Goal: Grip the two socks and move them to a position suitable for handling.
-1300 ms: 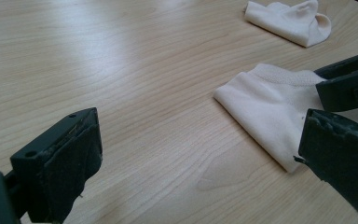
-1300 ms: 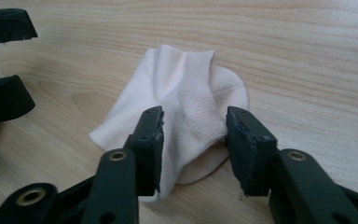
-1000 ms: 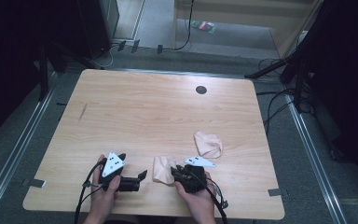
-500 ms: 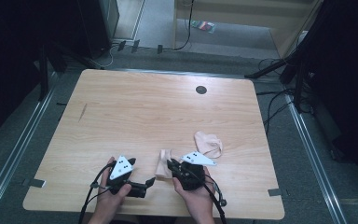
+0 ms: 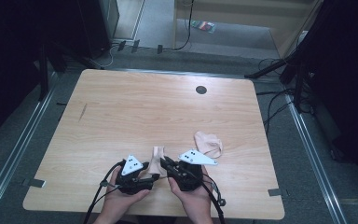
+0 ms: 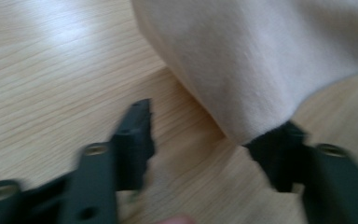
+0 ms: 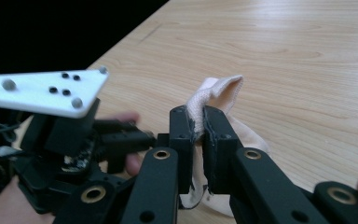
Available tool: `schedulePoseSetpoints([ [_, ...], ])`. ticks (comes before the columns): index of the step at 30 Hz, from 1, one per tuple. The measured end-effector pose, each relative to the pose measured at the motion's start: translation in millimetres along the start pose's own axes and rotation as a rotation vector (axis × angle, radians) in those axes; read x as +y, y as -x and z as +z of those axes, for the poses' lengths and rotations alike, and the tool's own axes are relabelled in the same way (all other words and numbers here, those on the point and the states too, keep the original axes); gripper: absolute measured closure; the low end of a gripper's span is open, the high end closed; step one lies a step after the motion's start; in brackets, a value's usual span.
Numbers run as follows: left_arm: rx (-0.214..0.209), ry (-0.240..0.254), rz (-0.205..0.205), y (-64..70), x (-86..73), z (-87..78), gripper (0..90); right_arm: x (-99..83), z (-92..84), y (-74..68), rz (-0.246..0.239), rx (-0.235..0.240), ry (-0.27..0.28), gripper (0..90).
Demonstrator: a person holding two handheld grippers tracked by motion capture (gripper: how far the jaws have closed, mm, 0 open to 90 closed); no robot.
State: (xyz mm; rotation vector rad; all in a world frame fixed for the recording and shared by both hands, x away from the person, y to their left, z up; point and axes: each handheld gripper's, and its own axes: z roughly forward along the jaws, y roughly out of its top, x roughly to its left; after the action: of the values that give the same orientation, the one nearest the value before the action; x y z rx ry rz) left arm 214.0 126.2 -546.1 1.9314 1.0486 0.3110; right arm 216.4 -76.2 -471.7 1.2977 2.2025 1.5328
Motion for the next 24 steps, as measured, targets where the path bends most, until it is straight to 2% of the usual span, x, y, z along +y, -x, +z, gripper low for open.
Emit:
schedulePoseSetpoints([
  [1, 0.003, 0.006, 0.016, 0.5, 0.1, -1.8, 67.7, 0.7, -0.8, 0.0, 0.005, 0.008, 0.005, 83.9],
  [2, 0.007, 0.012, 0.019, 0.1, 0.8, -4.3, 77.7, 1.2, -1.5, 0.0, 0.006, 0.01, 0.011, 83.9],
  [3, 0.012, 0.024, 0.023, -1.2, 1.6, -7.7, 83.7, 1.6, -2.6, -0.1, 0.005, 0.008, 0.012, 84.0],
  [4, 0.041, 0.035, 0.037, -2.3, 2.4, -11.9, 88.1, 1.9, -3.1, 0.4, -0.002, 0.007, 0.021, 84.2],
  [7, 0.136, 0.083, 0.081, -6.9, 4.1, -27.3, 88.9, 2.4, -4.9, 1.8, -0.002, -0.001, 0.034, 84.5],
  [8, 0.136, 0.083, 0.081, -6.9, 4.1, -27.3, 89.0, 2.2, -4.8, 2.2, -0.004, -0.001, 0.035, 84.6],
  [9, 0.158, 0.103, 0.121, -9.4, 5.2, -37.4, 89.0, 1.5, -4.1, 2.2, -0.008, 0.001, 0.034, 84.7],
  [11, 0.191, 0.093, 0.185, -8.6, 5.5, -43.0, 89.1, -1.1, -1.0, 1.0, -0.021, 0.003, 0.022, 84.9],
  [14, 0.223, 0.057, 0.233, -6.3, 2.8, -41.4, 88.8, -6.5, 4.7, 2.4, -0.026, -0.004, -0.001, 85.0],
  [16, 0.207, 0.013, 0.232, -5.5, -0.3, -35.3, 86.8, -11.0, 8.4, 6.9, -0.03, -0.02, -0.015, 85.0],
  [18, 0.174, -0.01, 0.214, -5.3, -3.6, -29.8, 81.9, -16.9, 11.3, 13.5, -0.034, -0.058, -0.046, 85.0],
  [21, 0.072, -0.023, 0.165, -9.9, -4.7, -26.7, 71.8, -26.7, 11.7, 28.7, -0.021, -0.112, -0.085, 85.0],
  [24, -0.031, 0.0, 0.138, -16.0, -4.0, -28.3, 59.5, -34.7, 11.0, 42.8, -0.021, -0.168, -0.128, 85.1],
])
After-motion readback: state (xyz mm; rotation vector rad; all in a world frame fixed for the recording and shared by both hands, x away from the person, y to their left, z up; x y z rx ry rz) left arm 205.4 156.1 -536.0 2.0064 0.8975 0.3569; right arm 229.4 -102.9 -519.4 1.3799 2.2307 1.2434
